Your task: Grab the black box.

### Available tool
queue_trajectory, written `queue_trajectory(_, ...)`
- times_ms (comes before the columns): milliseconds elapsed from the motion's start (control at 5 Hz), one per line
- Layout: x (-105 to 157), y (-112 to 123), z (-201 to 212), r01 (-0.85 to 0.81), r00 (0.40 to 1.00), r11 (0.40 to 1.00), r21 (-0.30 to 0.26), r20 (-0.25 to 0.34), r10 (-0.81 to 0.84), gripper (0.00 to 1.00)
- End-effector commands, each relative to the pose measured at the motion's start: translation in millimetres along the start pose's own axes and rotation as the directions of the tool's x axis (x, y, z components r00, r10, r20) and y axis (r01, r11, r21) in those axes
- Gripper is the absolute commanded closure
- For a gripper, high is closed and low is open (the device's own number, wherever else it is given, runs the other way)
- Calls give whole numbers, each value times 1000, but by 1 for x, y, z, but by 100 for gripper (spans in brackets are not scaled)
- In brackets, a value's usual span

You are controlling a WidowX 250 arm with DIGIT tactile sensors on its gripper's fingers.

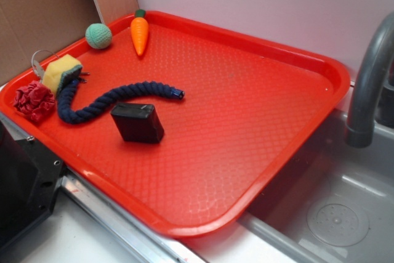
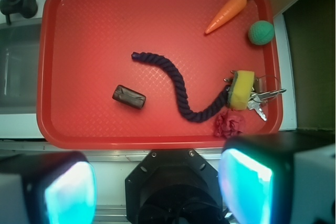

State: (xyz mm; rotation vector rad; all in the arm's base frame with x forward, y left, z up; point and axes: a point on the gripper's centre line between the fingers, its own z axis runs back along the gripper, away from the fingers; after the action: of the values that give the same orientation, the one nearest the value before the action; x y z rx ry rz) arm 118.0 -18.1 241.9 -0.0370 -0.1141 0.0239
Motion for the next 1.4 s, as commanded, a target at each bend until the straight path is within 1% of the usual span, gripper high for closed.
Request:
queue_trajectory(0, 0, 0, 0, 0, 1000, 1000, 0, 0, 0, 0)
queue_trajectory(200, 14, -12, -41, 180, 984, 984, -13, 19, -180, 0)
queue_trajectory(400, 17, -22, -81, 300, 954, 954, 5, -9, -300, 0)
queue_trajectory(600, 18, -20, -124, 392, 920, 920, -29, 44, -390, 0)
queue_trajectory(800, 18, -17, -171, 462, 885, 887, -10, 68, -460, 0)
queue_trajectory(1000, 28, -14, -200, 538, 840, 843, -3, 89, -536, 0)
queue_trajectory(1200, 38, -21, -208, 574, 816, 816, -70, 129, -563, 0)
